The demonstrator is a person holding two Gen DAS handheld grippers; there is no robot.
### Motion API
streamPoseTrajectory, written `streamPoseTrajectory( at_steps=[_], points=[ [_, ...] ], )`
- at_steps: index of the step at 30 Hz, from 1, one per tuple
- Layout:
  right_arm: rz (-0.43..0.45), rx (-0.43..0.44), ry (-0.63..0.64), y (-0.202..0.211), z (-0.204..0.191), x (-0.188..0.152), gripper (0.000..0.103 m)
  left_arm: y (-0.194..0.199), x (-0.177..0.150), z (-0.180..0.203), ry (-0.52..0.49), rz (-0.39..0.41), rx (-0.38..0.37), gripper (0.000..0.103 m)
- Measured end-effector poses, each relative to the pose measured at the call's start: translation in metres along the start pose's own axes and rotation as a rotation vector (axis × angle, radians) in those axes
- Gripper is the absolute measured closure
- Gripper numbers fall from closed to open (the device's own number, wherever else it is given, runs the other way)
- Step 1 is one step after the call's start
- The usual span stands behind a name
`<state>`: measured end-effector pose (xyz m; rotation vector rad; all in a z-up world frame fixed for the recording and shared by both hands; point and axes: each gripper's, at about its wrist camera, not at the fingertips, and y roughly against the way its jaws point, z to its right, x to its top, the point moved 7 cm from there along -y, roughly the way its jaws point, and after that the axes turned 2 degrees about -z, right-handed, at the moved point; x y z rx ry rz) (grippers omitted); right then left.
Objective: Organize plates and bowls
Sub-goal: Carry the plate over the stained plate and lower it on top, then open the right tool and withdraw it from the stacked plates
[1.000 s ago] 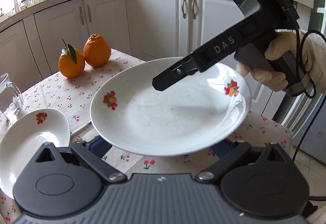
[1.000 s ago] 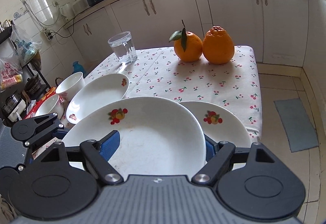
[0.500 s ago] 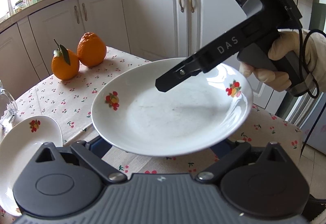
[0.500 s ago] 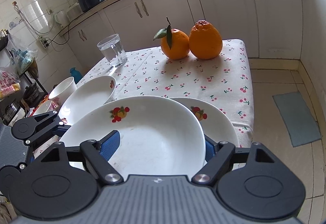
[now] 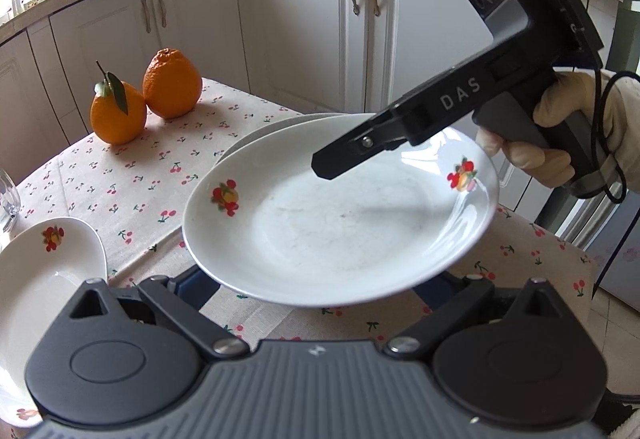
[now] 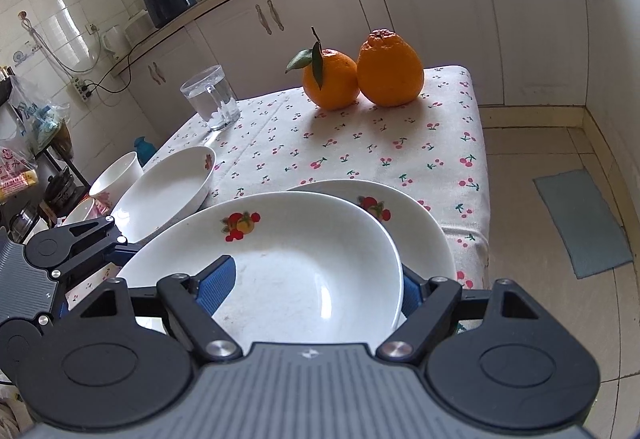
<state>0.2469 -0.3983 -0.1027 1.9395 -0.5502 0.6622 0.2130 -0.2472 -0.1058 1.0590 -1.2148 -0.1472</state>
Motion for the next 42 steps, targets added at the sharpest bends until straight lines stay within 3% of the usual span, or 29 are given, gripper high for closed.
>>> streamPoseTrajectory(
  at_steps=[24, 42],
  points=[
    [0.003, -0.024, -0.024, 0.011, 0.001, -0.008, 0.017, -0.004, 0.000, 0.001, -0.022, 0.000, -0.017, 0.002],
    [-0.011, -0.117, -0.036, 0.028, -0.002, -0.017, 0.017, -0.001, -0.001, -0.002, 0.002, 0.025, -0.030, 0.001]
  ],
)
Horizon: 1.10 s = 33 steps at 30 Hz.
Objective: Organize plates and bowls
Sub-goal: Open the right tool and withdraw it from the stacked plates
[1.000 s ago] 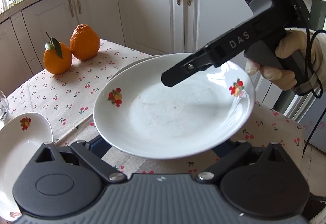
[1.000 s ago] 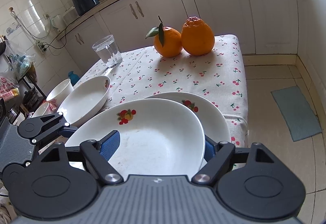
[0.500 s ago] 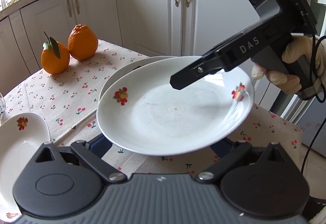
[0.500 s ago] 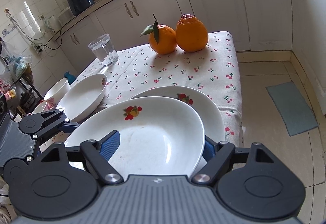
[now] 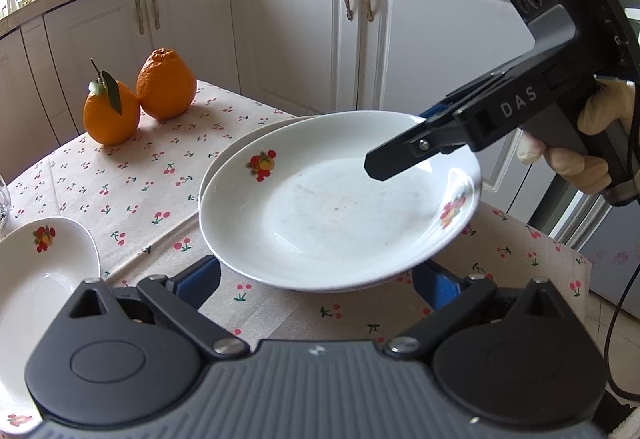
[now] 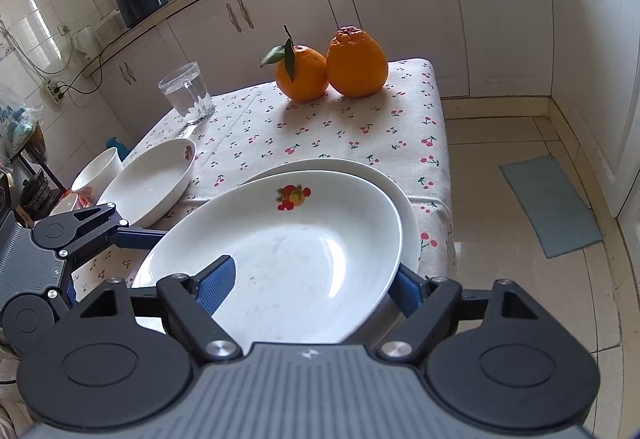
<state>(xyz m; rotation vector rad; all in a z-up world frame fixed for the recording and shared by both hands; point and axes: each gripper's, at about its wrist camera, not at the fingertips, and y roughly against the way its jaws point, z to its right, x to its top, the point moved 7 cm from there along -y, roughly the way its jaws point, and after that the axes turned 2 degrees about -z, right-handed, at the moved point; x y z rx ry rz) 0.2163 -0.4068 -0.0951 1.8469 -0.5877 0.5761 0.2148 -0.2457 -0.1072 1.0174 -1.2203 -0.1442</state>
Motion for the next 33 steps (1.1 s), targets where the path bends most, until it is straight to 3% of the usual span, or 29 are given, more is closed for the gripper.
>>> streamPoseTrajectory(
  at_steps=[17, 30, 33],
  points=[
    [-0.052, -0.195, 0.060, 0.003, -0.020, -0.009, 0.014, -0.002, 0.002, 0.007, -0.019, 0.027, 0.002, 0.001],
    [-0.092, -0.228, 0.065, 0.002, -0.027, -0.020, 0.007, 0.005, -0.002, 0.008, -0.035, 0.043, 0.052, 0.001],
    [-0.078, -0.214, 0.082, 0.007, -0.034, -0.023, 0.002, 0.014, -0.005, 0.007, -0.018, 0.056, 0.064, 0.001]
  ],
)
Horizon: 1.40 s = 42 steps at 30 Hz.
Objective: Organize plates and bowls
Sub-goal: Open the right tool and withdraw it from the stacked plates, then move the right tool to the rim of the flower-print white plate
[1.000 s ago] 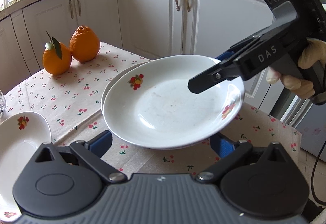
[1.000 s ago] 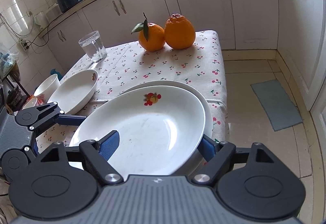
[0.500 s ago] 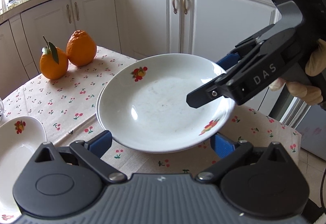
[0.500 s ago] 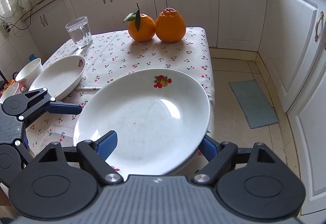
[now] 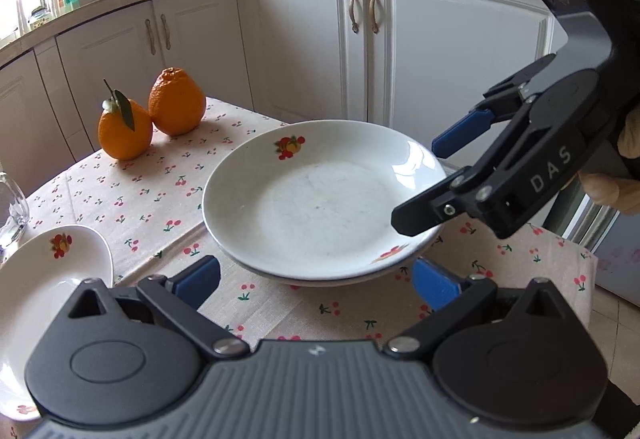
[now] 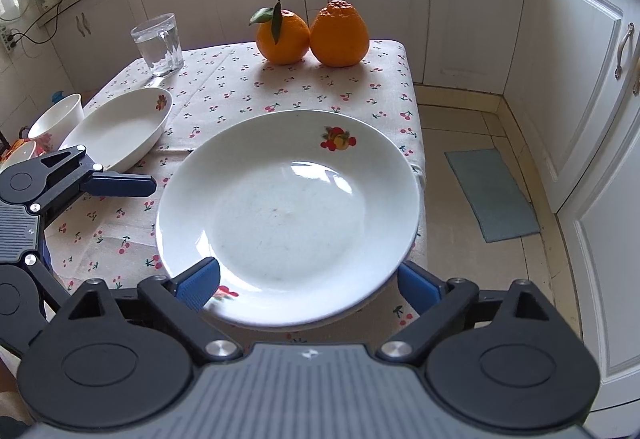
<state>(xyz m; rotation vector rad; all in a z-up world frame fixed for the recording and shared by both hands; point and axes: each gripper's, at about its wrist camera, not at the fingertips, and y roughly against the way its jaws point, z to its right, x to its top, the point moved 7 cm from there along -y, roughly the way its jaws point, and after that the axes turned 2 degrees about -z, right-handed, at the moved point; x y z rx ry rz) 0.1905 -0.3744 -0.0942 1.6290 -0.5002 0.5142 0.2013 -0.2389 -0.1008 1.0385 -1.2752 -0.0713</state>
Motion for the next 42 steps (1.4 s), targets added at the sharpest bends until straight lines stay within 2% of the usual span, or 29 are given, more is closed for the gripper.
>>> streamPoseTrajectory(
  at_steps=[4, 6, 11, 15, 19, 21, 25, 29, 36, 42],
  points=[
    [0.021, -0.024, 0.034, 0.012, -0.012, -0.002, 0.000, 0.020, -0.007, -0.007, 0.061, 0.022, 0.029, 0.001],
    [0.029, -0.023, 0.046, 0.017, -0.020, -0.004, 0.000, 0.031, -0.013, -0.015, 0.111, 0.028, 0.067, 0.001],
    [0.038, -0.015, 0.100, 0.025, -0.049, -0.007, 0.000, 0.055, -0.041, -0.044, 0.253, 0.017, 0.223, 0.001],
    [0.052, -0.019, 0.145, 0.028, -0.069, -0.006, 0.000, 0.065, -0.072, -0.077, 0.377, -0.032, 0.368, 0.001],
    [0.077, -0.028, 0.184, 0.032, -0.086, 0.002, 0.000, 0.066, -0.093, -0.102, 0.433, -0.077, 0.472, 0.001],
    [0.085, -0.032, 0.207, 0.032, -0.094, 0.006, 0.000, 0.065, -0.097, -0.108, 0.439, -0.085, 0.483, 0.001],
    [0.082, -0.050, 0.271, 0.026, -0.110, 0.012, 0.000, 0.057, -0.101, -0.115, 0.463, -0.094, 0.458, 0.001],
    [0.060, -0.016, 0.300, 0.016, -0.122, 0.019, 0.000, 0.051, -0.101, -0.120, 0.493, -0.082, 0.429, 0.001],
    [0.046, 0.032, 0.367, -0.005, -0.139, 0.041, 0.000, 0.044, -0.098, -0.127, 0.499, -0.060, 0.444, 0.000],
    [0.034, 0.107, 0.438, -0.030, -0.161, 0.069, 0.000, 0.040, -0.095, -0.139, 0.512, -0.066, 0.454, 0.000]
  ],
)
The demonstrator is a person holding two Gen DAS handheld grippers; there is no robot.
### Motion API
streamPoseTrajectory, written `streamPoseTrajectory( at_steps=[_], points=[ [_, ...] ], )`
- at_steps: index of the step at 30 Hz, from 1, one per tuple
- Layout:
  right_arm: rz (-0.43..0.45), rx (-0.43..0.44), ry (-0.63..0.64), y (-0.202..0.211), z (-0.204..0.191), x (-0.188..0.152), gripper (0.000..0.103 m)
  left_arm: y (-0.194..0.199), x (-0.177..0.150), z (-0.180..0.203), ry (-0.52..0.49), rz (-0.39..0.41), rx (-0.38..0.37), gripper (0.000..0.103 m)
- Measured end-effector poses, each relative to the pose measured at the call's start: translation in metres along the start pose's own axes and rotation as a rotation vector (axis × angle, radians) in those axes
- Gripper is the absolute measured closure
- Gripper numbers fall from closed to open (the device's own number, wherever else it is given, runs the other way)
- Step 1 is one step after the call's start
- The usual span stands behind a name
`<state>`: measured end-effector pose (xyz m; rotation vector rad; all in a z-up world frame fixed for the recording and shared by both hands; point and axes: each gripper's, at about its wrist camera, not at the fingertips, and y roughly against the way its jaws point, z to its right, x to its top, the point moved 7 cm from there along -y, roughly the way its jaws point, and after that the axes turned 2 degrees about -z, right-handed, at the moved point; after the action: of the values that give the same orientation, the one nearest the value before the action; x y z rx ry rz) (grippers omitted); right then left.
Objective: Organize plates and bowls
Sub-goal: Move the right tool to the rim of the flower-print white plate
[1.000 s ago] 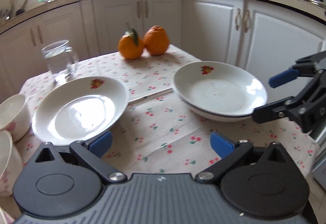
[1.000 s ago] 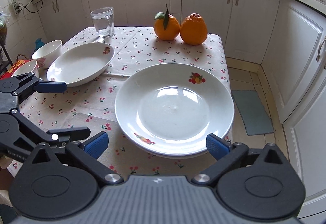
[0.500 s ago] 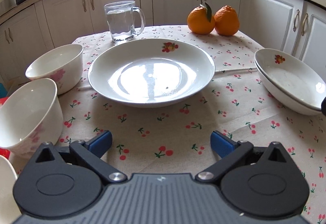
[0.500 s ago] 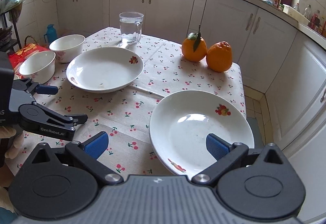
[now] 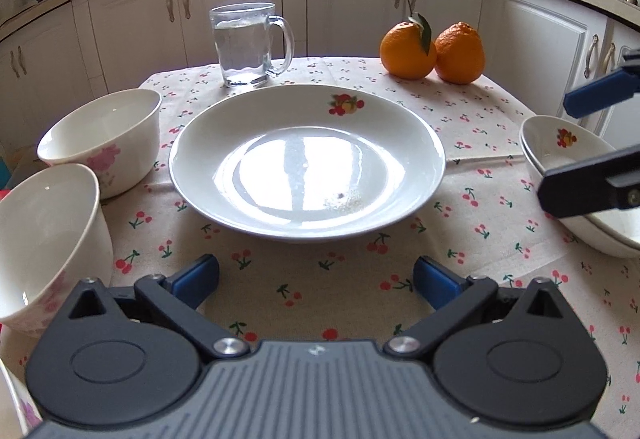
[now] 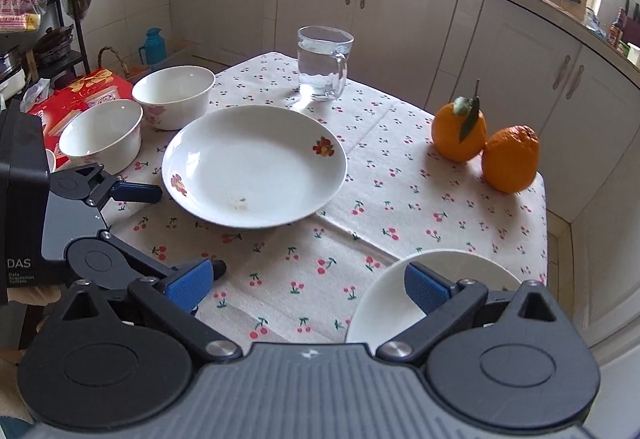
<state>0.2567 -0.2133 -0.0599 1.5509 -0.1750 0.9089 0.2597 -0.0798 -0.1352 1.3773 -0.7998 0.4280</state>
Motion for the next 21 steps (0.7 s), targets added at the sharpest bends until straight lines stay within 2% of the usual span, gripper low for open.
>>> streamPoseTrajectory(
  at_steps=[11, 21],
  points=[
    [-0.042, 0.136, 0.103, -0.054, -0.001, 0.058, 0.000, -0.006, 0.005, -0.005, 0.025, 0.011, 0.027, 0.000],
    [-0.090, 0.205, 0.117, -0.115, 0.013, 0.083, 0.000, -0.008, 0.007, -0.006, 0.044, 0.023, 0.043, 0.000]
  ],
)
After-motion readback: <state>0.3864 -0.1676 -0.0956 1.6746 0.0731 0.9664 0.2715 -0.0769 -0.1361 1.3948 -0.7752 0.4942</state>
